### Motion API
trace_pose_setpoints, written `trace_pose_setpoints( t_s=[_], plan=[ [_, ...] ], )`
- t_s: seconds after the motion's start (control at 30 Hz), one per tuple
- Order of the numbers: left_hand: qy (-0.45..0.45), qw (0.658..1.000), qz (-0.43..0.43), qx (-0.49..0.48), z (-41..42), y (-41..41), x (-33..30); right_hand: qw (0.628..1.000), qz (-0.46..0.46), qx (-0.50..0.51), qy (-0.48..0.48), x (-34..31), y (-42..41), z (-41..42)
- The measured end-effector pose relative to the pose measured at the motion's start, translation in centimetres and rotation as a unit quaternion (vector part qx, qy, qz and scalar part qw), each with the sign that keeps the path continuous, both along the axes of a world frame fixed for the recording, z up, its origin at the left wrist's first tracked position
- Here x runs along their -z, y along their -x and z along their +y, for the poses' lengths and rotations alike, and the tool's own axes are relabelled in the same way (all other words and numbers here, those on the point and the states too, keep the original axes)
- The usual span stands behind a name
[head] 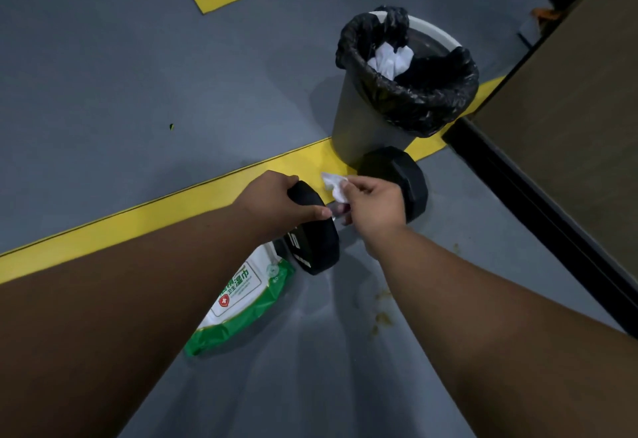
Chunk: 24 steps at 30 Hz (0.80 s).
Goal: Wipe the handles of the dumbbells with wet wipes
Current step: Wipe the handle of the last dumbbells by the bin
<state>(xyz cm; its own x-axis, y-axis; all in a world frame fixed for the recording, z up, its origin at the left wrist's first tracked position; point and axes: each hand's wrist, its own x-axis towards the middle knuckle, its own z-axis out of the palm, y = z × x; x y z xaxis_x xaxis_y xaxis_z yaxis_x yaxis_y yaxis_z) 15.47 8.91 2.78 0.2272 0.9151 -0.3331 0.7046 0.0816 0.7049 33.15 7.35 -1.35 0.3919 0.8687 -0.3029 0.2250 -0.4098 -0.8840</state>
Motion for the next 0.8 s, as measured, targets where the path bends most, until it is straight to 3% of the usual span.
trace_pose_setpoints(
  t_s=[0.07, 0.17, 0.27, 0.37, 0.47, 0.57, 0.7, 0.8],
  plan=[
    [0.0, 1.0, -0.002, -0.003, 0.0, 0.1, 0.2, 0.996, -0.037, -0.055, 0.058, 1.6, 0.2, -0.2],
    [-0.007, 1.0, -0.004, -0.003, 0.1, 0.0, 0.5, 0.993, -0.073, -0.072, 0.057, 3.2, -0.4, -0.5],
    [-0.003, 1.0, -0.002, -0.007, 0.2, 0.1, 0.4, 0.996, -0.078, 0.016, 0.034, 3.6, -2.1, 0.5],
    [-0.005, 1.0, 0.002, -0.005, 0.2, 0.0, 0.4, 0.996, -0.026, 0.081, 0.026, 3.8, -2.4, 0.6],
    [-0.013, 1.0, 0.008, 0.003, 0.3, 0.1, 0.7, 0.997, 0.066, -0.005, 0.024, 3.4, 0.1, -1.6],
    [-0.018, 1.0, 0.003, 0.006, 0.4, 0.2, 0.7, 0.991, 0.081, -0.097, 0.031, 2.6, 0.4, -2.1],
    [-0.009, 1.0, -0.004, -0.002, 0.4, 0.2, 0.8, 0.998, 0.013, 0.049, 0.041, 2.6, -3.1, 0.7],
    [-0.01, 1.0, -0.004, -0.005, 0.3, 0.2, 0.8, 0.994, 0.073, 0.076, 0.012, 3.6, -1.0, 0.1]
  ],
)
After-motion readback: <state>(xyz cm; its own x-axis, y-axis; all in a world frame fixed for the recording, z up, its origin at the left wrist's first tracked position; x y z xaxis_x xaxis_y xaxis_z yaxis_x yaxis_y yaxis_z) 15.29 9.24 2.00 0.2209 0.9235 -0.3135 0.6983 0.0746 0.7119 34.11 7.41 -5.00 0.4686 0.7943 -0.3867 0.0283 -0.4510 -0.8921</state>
